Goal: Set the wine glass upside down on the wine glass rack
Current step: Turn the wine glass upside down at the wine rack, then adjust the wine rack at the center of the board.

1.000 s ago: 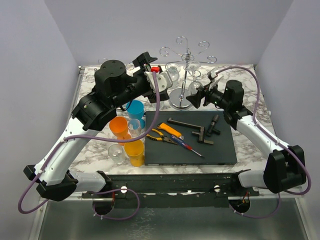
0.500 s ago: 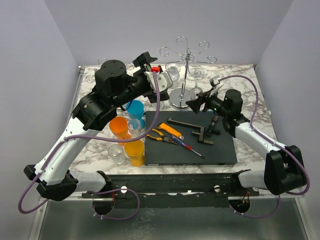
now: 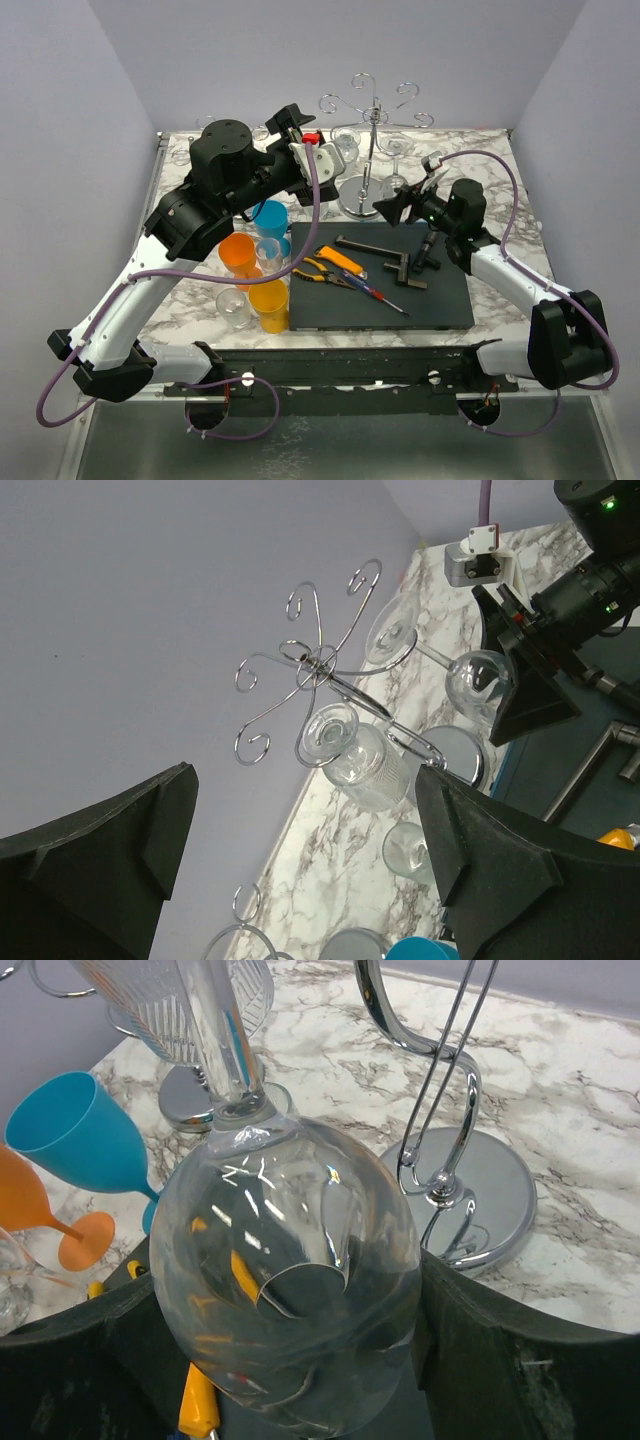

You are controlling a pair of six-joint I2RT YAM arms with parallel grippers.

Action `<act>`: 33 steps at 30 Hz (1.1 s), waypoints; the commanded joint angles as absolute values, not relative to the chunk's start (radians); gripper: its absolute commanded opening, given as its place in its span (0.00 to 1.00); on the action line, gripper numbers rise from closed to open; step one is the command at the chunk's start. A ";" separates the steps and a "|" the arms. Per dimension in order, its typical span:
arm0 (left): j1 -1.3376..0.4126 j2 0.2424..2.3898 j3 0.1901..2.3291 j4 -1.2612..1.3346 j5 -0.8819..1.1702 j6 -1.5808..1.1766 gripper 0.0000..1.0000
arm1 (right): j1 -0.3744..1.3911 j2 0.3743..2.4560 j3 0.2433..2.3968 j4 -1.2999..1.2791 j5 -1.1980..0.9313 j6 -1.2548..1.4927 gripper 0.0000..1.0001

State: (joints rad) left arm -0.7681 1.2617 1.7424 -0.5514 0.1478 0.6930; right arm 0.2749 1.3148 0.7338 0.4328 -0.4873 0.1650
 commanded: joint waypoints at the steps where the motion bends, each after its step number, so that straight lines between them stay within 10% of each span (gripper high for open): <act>1: -0.772 1.262 1.761 -0.549 0.143 0.658 0.99 | 0.274 1.292 0.746 0.355 -0.477 0.146 0.82; 10: -0.772 1.293 1.779 -0.549 0.123 0.615 0.99 | 0.275 1.235 0.764 0.264 -0.431 0.113 0.96; 33: -0.768 1.544 2.047 -0.618 -0.065 0.222 0.93 | 0.271 1.048 1.249 -0.331 -0.133 0.181 0.87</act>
State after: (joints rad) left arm -0.7681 1.4780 1.9667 -0.5774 0.0185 0.3702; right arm 0.2749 1.0035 1.1118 -0.1818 -0.2729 0.1513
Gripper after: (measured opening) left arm 0.966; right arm 0.897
